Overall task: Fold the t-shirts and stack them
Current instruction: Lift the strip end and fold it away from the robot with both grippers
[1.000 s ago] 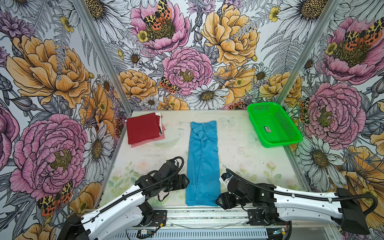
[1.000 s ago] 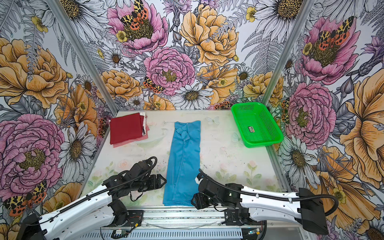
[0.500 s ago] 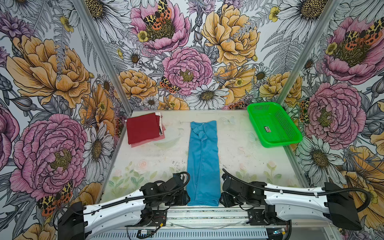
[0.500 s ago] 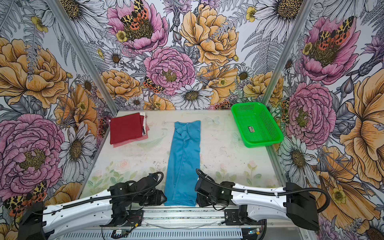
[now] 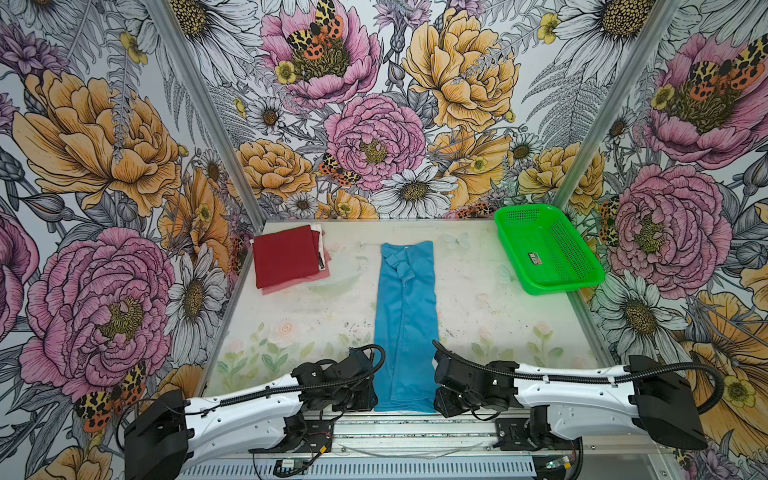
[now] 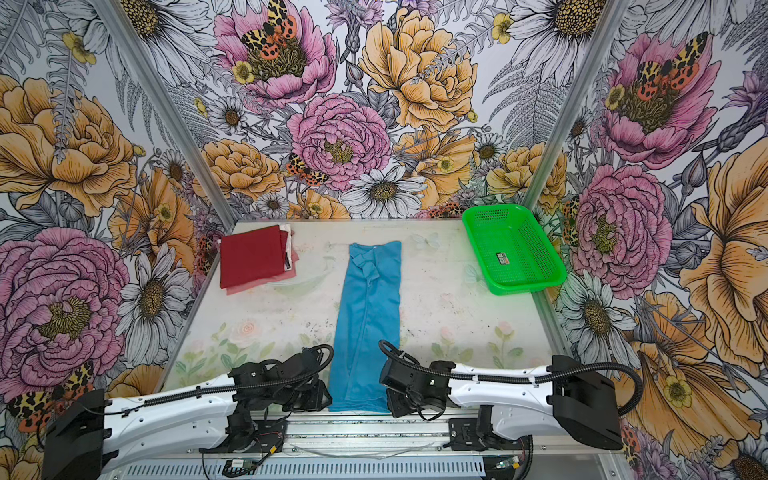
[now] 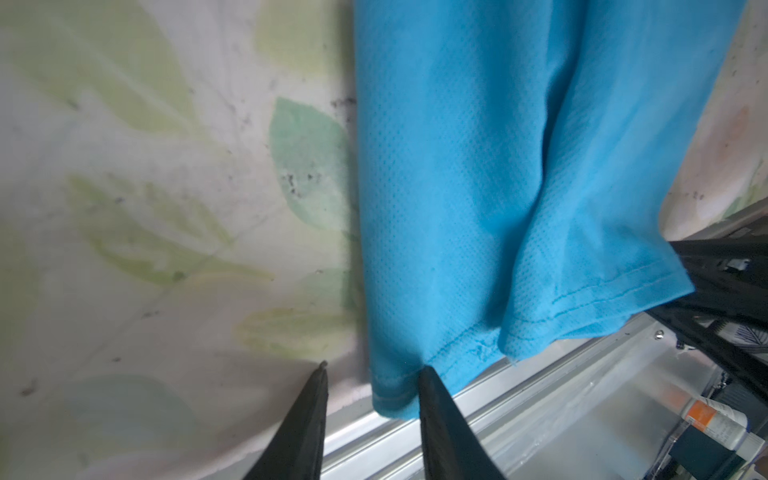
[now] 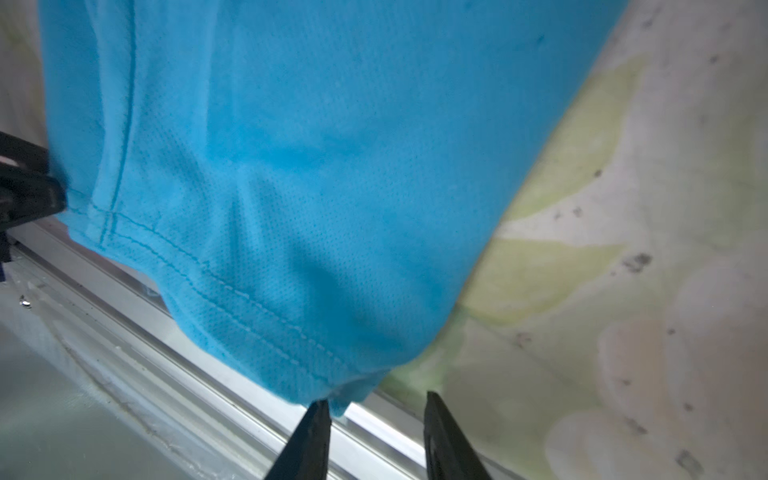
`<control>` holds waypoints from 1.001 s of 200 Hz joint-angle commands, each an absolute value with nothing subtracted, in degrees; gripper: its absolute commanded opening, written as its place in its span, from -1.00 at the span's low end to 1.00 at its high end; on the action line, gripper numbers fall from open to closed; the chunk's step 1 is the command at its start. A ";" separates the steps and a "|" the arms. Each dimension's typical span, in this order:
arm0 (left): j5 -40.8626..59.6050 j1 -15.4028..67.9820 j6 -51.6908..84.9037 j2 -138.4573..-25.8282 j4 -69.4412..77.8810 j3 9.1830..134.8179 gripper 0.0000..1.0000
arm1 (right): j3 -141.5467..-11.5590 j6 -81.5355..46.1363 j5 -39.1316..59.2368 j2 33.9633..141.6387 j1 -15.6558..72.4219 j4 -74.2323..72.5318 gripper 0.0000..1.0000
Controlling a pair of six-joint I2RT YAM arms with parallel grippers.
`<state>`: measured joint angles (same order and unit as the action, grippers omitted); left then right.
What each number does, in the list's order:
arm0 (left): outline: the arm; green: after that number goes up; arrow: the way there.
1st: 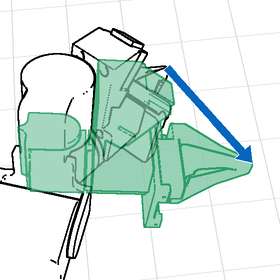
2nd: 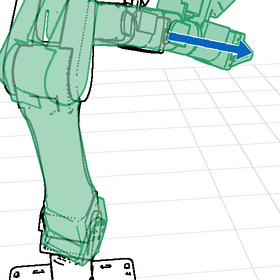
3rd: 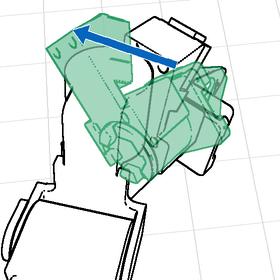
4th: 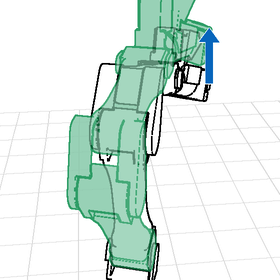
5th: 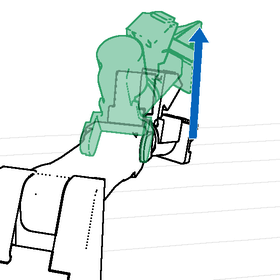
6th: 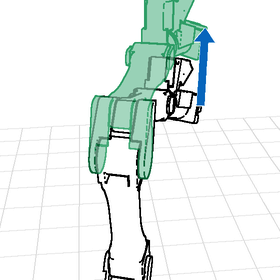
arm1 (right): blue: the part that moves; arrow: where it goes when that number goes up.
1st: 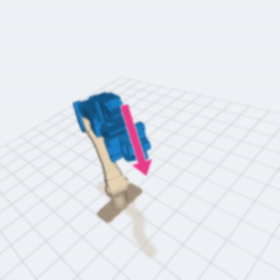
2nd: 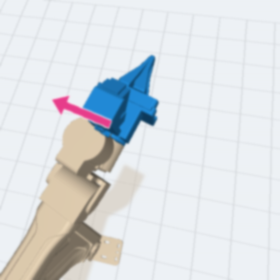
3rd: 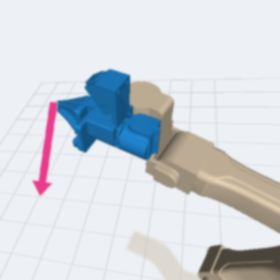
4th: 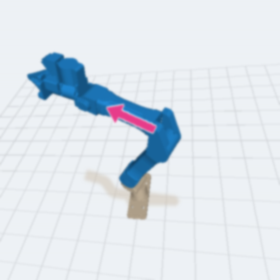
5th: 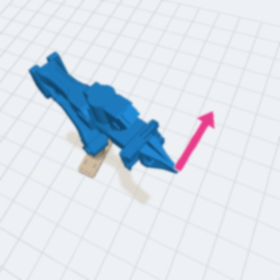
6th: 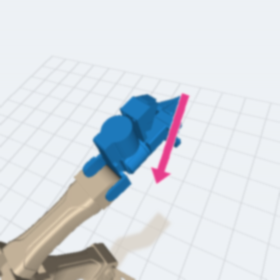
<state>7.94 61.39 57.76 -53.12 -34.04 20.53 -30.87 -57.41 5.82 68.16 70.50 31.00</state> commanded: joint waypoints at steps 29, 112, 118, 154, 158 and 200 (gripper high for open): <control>8.96 62.01 55.96 -55.70 -33.10 20.95 -0.31 | -33.63 -54.99 6.93 71.45 71.17 30.50 -0.24; 8.85 61.43 54.48 -57.27 -33.39 23.15 -1.00 | -33.38 -55.20 6.83 71.41 71.43 30.32 -1.00; 8.93 60.91 54.11 -57.08 -33.38 23.74 -1.00 | -33.26 -55.18 6.77 70.64 71.00 30.41 -1.00; 11.48 54.72 50.25 -55.95 -33.44 27.38 -1.00 | -33.66 -53.75 8.82 64.99 65.60 32.08 -1.00; 11.80 53.88 49.84 -55.91 -33.39 27.84 -1.00 | -33.76 -53.35 9.08 64.40 64.81 32.31 -1.00; 15.96 44.66 42.47 -60.38 -32.73 35.14 -1.00 | -38.22 -47.89 12.79 63.66 53.45 32.87 -1.00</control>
